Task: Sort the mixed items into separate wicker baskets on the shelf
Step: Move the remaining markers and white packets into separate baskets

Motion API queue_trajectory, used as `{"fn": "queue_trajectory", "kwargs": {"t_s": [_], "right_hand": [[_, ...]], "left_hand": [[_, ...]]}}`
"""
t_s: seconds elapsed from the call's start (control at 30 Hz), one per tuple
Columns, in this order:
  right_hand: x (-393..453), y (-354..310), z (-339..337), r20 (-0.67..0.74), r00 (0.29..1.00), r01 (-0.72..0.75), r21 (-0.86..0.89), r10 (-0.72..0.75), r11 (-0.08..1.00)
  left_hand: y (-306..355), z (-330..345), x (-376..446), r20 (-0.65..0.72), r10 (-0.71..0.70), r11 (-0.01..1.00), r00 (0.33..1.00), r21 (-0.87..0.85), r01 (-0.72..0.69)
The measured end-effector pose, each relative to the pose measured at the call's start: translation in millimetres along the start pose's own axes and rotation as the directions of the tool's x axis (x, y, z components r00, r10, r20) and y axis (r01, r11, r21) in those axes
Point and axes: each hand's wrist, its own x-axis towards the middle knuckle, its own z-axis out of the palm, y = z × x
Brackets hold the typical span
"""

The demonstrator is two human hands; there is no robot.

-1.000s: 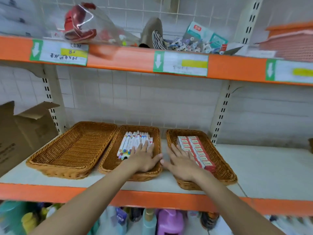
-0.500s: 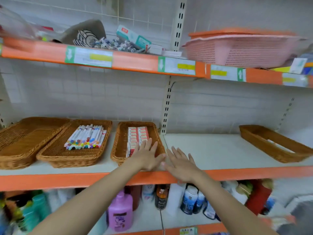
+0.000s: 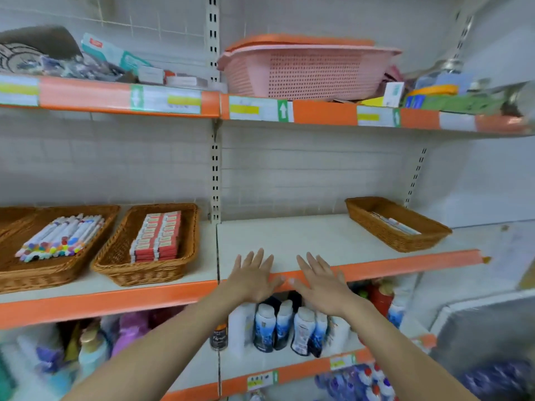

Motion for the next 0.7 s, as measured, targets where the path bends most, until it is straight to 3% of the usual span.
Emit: {"fn": "queue_trajectory", "kwargs": {"t_s": [0.53,0.7], "right_hand": [[53.0,191.0,-59.3,-0.061,0.959,-0.281,-0.047,0.278,0.959],[72.2,228.6,-59.1,-0.077,0.945,-0.323,-0.055,0.318,0.945]], "left_hand": [[145.7,-22.9,174.1,0.019,0.282,0.960,0.959,0.003,-0.282],[168.5,-26.0,216.7,0.061,0.294,0.955,0.954,0.011,-0.295]]}}
